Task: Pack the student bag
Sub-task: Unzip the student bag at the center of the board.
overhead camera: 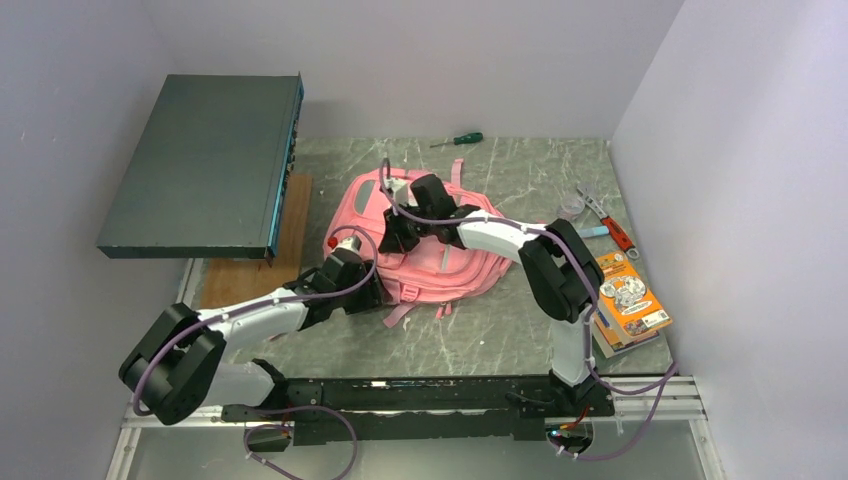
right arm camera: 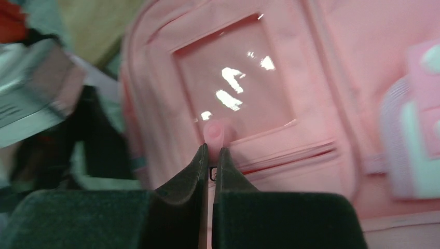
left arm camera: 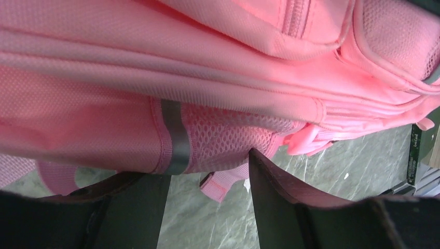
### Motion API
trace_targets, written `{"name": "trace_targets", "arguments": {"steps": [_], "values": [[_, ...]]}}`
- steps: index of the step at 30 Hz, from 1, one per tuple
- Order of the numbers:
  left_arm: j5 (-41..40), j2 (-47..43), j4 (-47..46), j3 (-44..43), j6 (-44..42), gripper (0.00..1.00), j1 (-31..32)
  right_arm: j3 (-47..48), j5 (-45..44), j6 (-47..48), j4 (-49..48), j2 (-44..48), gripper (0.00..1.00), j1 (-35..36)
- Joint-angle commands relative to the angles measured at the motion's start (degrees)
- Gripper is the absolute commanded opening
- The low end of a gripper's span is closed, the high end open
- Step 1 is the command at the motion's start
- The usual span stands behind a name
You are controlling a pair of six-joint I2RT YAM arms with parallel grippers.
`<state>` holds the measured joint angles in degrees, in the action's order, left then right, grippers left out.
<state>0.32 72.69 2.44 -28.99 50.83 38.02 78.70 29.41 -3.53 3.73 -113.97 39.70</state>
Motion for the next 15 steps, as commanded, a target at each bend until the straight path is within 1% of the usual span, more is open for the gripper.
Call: {"name": "trace_targets", "arguments": {"steps": [1,2,4,6,7,8,10,12,13,15], "values": [[0.6,1.7,-4.9,-0.3,1.2,0.60,-0.9,-7.5,11.5,-27.0,-12.1,5.4,0.00,1.0],[0.5,2.0,-5.2,-0.3,1.2,0.60,-1.0,-9.9,12.3,-31.0,-14.4,5.8,0.00,1.0],[0.7,2.3,-5.5,-0.1,1.4,0.59,-1.1,-11.8,13.5,-35.5,-16.4,6.2,0.00,0.4],[0.9,1.8,-5.7,0.5,1.5,0.58,-1.1,-13.0,12.9,-37.7,-17.0,7.3,0.16,-1.1],[1.1,1.2,-5.6,0.8,1.4,0.58,-1.1,-13.1,12.8,-37.5,-16.5,8.2,0.25,-2.0],[1.2,0.4,-5.1,1.1,1.1,0.59,-1.1,-13.1,11.9,-36.7,-15.2,9.4,0.31,-2.9],[1.3,-2.0,-3.3,1.6,0.1,0.61,-1.1,-12.5,9.9,-33.8,-10.8,12.7,0.44,-4.9],[1.5,-5.6,-1.7,2.3,-1.2,0.68,-1.0,-9.9,6.3,-27.2,-2.5,16.1,0.57,-6.2],[1.8,-7.6,-0.6,2.7,-1.9,0.73,-1.0,-7.6,2.7,-22.4,5.7,17.3,0.61,-6.3],[2.9,-10.9,0.5,2.8,-3.7,0.86,-1.0,-3.3,-9.0,-13.3,16.7,19.4,0.64,-6.1]]}}
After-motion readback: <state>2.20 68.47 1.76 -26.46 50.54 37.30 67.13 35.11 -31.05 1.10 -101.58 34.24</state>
